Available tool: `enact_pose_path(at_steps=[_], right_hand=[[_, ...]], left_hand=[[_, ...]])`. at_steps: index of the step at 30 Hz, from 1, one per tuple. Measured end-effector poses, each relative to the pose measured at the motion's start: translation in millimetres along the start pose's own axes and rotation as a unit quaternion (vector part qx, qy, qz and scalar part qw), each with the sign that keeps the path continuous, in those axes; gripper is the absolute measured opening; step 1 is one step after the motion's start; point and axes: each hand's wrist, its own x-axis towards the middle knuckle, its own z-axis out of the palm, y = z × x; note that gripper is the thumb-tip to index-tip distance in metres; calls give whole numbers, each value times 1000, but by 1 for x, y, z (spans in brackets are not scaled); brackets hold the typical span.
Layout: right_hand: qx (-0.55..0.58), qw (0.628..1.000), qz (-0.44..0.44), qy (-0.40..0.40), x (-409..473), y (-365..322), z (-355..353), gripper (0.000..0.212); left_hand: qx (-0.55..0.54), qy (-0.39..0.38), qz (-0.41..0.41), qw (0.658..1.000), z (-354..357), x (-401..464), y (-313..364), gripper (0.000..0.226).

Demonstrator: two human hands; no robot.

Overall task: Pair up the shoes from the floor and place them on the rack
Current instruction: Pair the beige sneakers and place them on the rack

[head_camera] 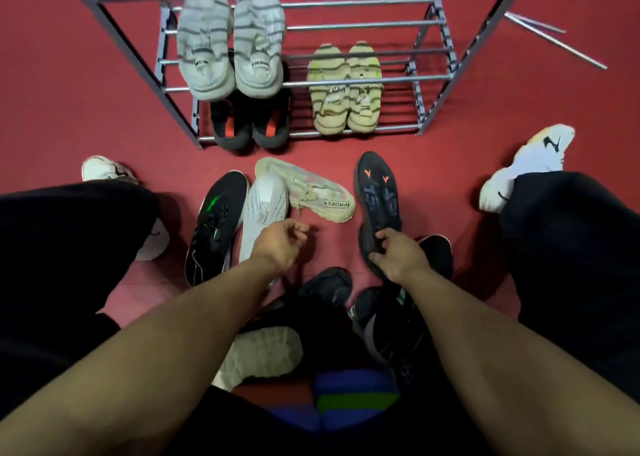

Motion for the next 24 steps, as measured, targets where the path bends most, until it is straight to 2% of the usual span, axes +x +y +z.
enact_pose_path(at_steps=[4,7,10,12,16,20,21,23,24], right_hand=[[-70,995,13,64,5,-6,3,61],[-128,989,31,67,13,-6,6,84],[-87,991,91,48,24,-6,4,99],[-10,992,119,52,36,-5,0,94],[26,989,137,46,42,-5,-5,80],[101,976,190,41,42,-4,-2,69],[152,968,196,33,42,-5,-2,59],[270,941,203,-13,38,-11,0,26],[305,928,213,-32,36,-13,2,18]], left_hand=[[-17,1,-18,1000,7,0,0,24],[-28,15,-49,998,6,1,-7,22],[-44,33,-83,995,-2,4,-17,16],[-64,52,-90,993,-9,8,-22,17],[-19,96,-106,990,-28,10,-33,13],[21,113,-184,976,-41,4,-55,20],[33,106,-202,973,-42,4,-62,25],[50,95,-226,968,-43,2,-73,31],[59,96,-239,964,-44,2,-77,35]])
